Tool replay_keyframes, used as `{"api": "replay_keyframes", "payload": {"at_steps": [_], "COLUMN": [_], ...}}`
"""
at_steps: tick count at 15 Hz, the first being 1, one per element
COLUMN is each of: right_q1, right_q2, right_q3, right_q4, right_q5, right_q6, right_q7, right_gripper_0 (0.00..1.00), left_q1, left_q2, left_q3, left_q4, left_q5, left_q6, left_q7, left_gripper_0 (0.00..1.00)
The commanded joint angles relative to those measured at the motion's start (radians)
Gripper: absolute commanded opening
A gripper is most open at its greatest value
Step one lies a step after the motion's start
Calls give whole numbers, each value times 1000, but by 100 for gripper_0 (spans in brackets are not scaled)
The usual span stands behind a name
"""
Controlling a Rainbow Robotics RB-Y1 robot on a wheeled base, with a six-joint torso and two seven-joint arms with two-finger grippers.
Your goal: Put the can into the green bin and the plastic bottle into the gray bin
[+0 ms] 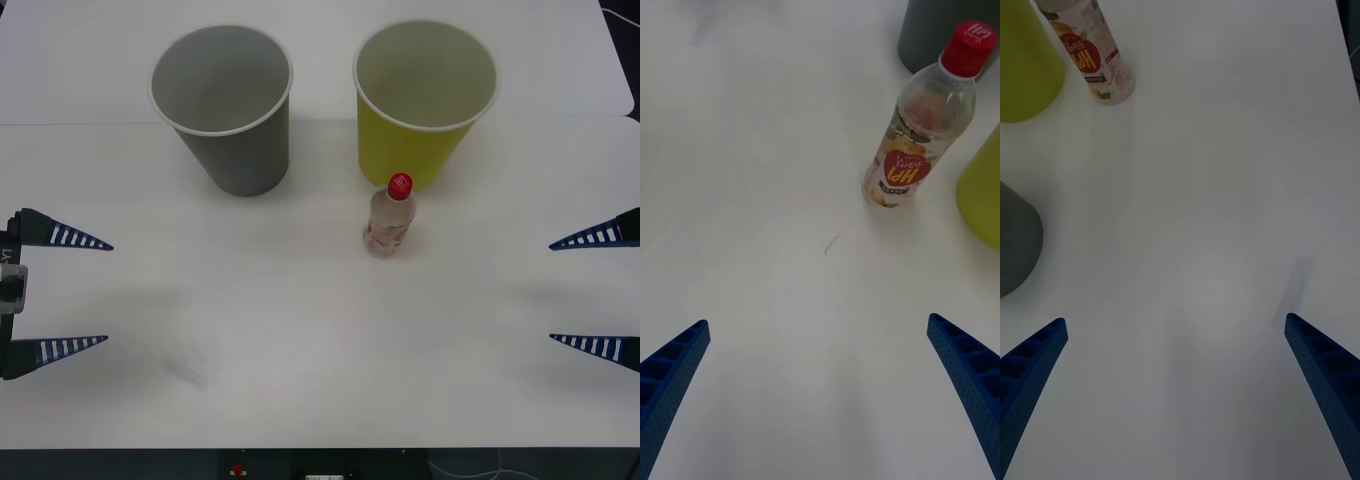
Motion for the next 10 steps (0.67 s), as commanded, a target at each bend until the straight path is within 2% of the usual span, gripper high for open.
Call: {"api": "replay_keyframes", "payload": {"at_steps": [1,5,10], "right_q1": [0,-4,-7], "right_q2": [0,-44,-19], "right_q3": [0,-36,-33], "right_q4": [0,5,48], "right_q5": [0,3,-20], "right_q6": [0,-19,-10], "right_q7": [0,3,7], "right_gripper_0": [100,100,100], "left_q1": [0,0,0], "left_q2": [0,0,0], "left_q3": [0,0,0], "left_q4": [0,0,0], "left_q5": [0,0,0], "left_q6": [0,0,0], "left_q7": [0,0,0], "left_gripper_0": [100,100,100]}}
